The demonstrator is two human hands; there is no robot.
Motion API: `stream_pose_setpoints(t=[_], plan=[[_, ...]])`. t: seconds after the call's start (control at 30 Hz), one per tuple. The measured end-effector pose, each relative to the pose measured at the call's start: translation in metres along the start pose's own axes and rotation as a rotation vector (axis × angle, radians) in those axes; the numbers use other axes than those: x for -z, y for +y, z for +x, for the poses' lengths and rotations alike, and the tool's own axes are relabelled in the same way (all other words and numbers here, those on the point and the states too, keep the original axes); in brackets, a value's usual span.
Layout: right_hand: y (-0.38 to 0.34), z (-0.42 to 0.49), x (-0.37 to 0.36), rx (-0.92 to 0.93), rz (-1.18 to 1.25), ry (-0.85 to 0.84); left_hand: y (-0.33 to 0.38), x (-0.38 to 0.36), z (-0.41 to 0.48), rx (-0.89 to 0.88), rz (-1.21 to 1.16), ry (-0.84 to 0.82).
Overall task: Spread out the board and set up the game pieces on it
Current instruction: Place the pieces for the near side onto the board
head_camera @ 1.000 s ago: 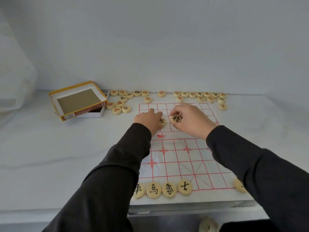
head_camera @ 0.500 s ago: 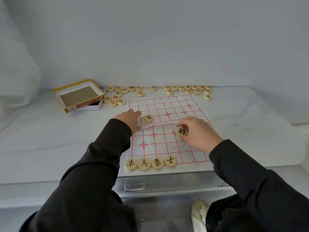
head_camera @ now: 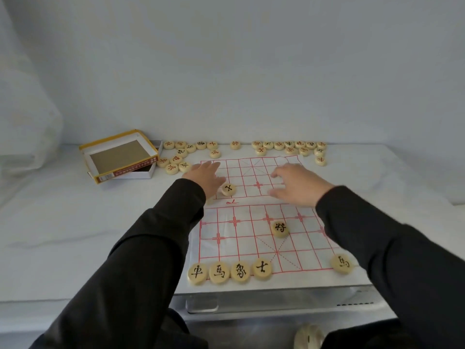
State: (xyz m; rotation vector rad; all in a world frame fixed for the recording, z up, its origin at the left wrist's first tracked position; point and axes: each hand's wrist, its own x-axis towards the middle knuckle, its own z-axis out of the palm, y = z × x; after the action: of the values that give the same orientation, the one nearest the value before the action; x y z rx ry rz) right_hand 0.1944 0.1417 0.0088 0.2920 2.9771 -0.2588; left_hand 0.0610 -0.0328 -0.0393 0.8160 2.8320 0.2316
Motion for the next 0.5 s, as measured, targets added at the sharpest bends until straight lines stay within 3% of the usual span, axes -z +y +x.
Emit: stream_pose_setpoints(t=[0.1,0.3,0.5], plan=[[0.008,0.046,0.002,-0.062,-0.103,-0.01,0.003,0.006,0.021,-0.027,0.073,-0.071],[0.032,0.088,-0.02,-0.201,-0.131,-0.204,0.006,0.006,0.043,-0.1,0.253,-0.193],[0.044,0.092,-0.03,-0.21,-0.108,-0.194,-0.007,0.003,0.053,-0.115,0.279,-0.217]])
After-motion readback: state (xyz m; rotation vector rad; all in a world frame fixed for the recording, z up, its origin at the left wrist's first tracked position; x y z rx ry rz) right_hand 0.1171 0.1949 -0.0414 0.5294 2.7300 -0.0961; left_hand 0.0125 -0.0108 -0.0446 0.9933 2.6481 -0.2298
